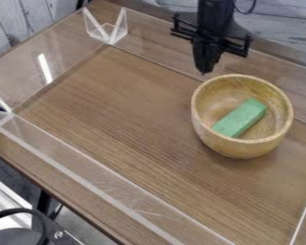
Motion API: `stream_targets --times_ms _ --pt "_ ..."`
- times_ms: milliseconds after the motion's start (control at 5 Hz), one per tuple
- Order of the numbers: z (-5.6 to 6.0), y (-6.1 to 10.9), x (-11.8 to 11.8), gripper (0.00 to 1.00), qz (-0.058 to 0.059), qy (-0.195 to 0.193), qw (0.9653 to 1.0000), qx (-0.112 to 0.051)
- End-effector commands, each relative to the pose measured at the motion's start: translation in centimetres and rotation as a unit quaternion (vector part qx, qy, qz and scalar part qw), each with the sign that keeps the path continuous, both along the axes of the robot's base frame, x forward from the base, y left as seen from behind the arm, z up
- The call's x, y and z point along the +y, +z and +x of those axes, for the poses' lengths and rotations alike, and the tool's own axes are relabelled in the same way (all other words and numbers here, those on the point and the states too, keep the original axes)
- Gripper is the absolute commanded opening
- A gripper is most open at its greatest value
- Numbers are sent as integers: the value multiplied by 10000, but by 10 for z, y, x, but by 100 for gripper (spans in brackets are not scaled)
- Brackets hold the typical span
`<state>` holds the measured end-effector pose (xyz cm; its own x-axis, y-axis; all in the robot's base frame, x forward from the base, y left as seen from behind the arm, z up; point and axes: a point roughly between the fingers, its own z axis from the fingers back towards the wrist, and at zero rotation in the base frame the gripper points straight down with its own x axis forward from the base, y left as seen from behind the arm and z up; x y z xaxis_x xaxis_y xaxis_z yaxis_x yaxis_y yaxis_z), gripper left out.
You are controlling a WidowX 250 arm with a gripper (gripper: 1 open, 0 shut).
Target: Put the green block in the brown bowl
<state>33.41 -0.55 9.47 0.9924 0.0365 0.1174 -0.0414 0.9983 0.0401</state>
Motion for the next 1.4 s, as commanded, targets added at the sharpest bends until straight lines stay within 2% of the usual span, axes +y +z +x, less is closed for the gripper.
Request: stream_targets --times_ms 0,400,600,1000,1200 --pt "12 14 -8 0 -75 -52 9996 -280" --pt "9 3 -13 0 -167 -23 9998 -113" --pt "12 1 -15 0 -173 -24 9998 49" --pt "11 -4 -14 0 -106 -82 9998 141" --pt "10 -4 -12 0 -114 -94 9997 181"
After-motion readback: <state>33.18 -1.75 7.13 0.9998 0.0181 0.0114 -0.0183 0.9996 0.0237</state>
